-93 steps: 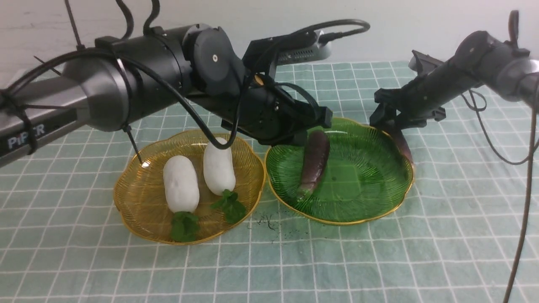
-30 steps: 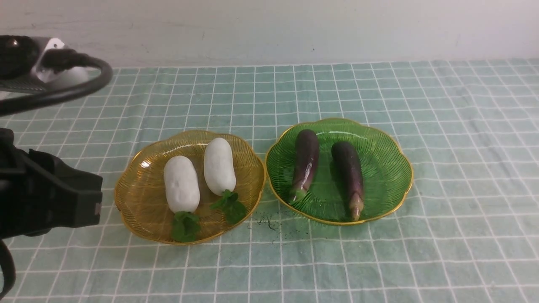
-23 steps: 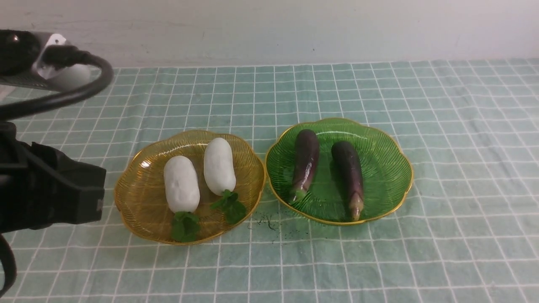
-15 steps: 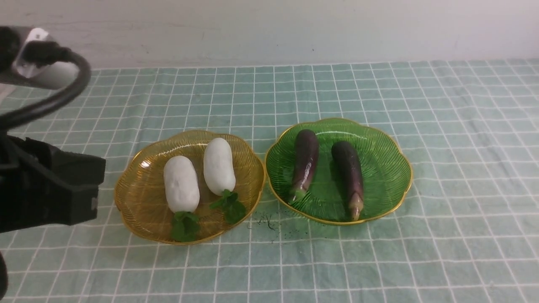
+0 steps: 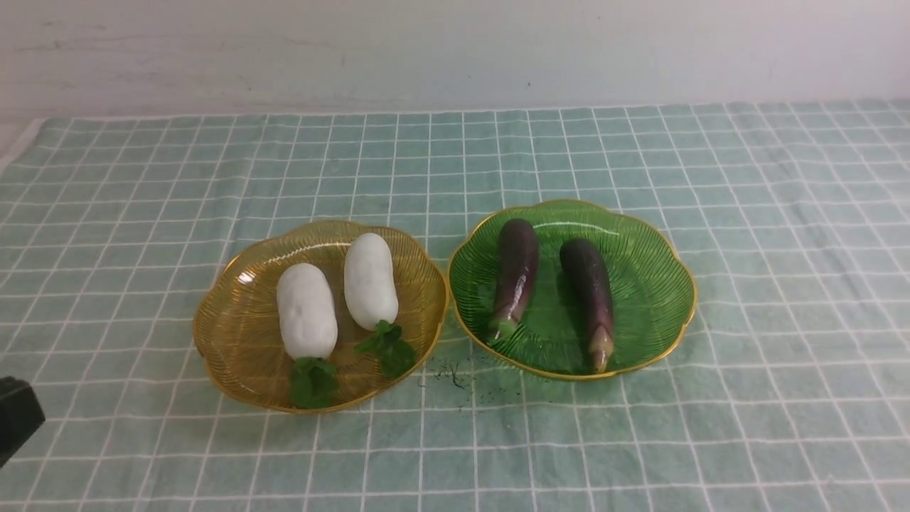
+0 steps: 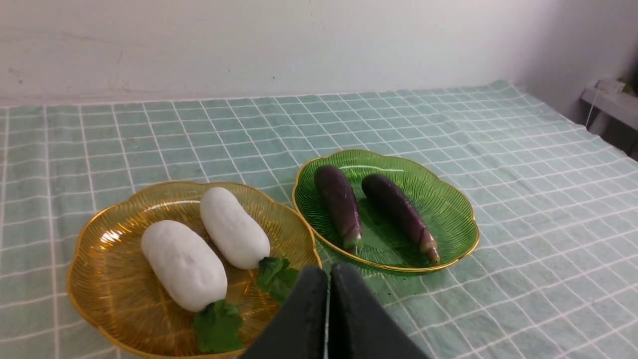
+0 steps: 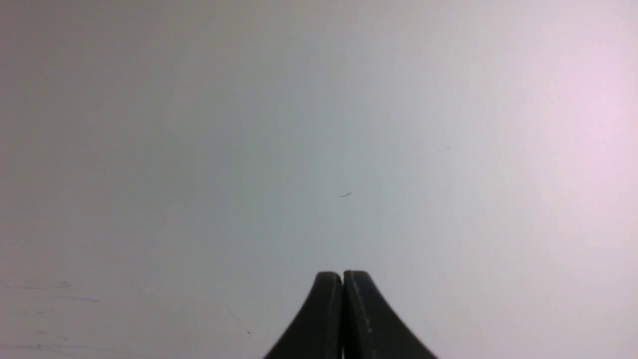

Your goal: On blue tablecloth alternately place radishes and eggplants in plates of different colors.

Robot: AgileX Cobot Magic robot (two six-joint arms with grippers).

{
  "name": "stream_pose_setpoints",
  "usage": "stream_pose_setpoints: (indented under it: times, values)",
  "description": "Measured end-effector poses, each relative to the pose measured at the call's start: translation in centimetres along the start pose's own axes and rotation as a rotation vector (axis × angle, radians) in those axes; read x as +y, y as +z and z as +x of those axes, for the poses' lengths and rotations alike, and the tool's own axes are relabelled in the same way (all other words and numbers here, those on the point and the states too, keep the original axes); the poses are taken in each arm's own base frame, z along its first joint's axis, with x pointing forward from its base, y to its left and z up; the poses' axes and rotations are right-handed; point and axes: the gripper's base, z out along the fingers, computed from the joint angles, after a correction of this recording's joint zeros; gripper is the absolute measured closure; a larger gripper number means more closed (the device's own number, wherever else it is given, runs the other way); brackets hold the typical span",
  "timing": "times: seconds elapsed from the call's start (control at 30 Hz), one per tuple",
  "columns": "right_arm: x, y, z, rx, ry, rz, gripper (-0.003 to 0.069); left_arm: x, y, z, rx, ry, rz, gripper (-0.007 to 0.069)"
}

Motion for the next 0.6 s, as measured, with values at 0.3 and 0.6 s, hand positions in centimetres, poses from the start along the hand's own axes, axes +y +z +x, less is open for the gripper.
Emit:
stream_pose_setpoints:
  times: [0.3,0.6]
  values:
    - [0.0,0.0,0.0,0.0,-0.001,0.0,0.0673,0.5,-0.3,1.7,0.003,0.019,-0.012,0.0632]
    - [0.0,0.0,0.0,0.0,-0.001,0.0,0.0673,1.4,0.4,4.5,-0.064,0.184,-0.131,0.0632]
